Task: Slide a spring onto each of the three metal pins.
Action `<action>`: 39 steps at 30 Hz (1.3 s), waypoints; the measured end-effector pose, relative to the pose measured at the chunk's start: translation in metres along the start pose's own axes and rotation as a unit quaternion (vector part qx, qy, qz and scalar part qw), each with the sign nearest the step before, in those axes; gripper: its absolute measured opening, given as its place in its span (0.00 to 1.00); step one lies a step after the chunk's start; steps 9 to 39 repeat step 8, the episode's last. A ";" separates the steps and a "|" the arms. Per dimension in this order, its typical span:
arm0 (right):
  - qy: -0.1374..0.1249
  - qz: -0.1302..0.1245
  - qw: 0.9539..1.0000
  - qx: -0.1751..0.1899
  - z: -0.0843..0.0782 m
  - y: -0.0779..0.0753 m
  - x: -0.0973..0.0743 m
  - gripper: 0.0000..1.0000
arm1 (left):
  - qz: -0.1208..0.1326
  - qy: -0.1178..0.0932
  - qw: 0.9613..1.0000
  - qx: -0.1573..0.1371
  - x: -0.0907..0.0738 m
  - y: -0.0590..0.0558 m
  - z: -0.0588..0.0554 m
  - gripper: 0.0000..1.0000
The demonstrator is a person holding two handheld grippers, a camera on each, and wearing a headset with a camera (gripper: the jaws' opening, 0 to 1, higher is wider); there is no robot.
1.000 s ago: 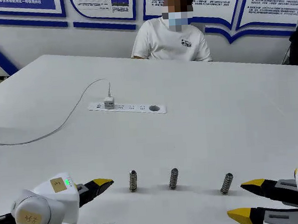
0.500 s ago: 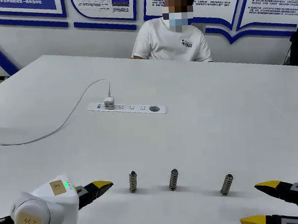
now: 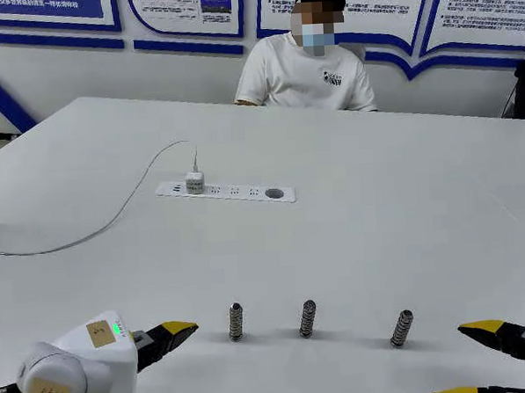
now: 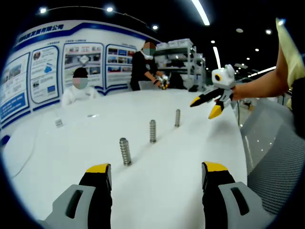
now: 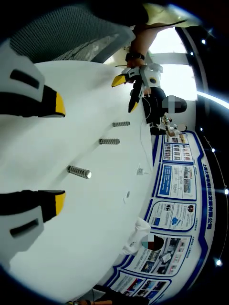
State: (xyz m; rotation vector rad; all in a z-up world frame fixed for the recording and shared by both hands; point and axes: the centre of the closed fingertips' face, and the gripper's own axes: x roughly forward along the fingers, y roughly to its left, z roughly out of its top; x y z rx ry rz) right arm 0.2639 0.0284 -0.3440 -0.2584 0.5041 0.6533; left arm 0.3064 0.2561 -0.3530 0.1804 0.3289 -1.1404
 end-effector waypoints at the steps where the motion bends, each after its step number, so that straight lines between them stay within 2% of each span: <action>1: -0.001 0.000 1.000 0.000 0.000 0.000 0.000 0.64 | 0.000 0.000 1.000 0.000 0.000 0.000 0.000 0.79; 39: -0.003 -0.003 1.000 0.003 -0.002 0.000 0.000 0.65 | 0.000 0.002 1.000 0.000 0.001 0.001 -0.002 0.79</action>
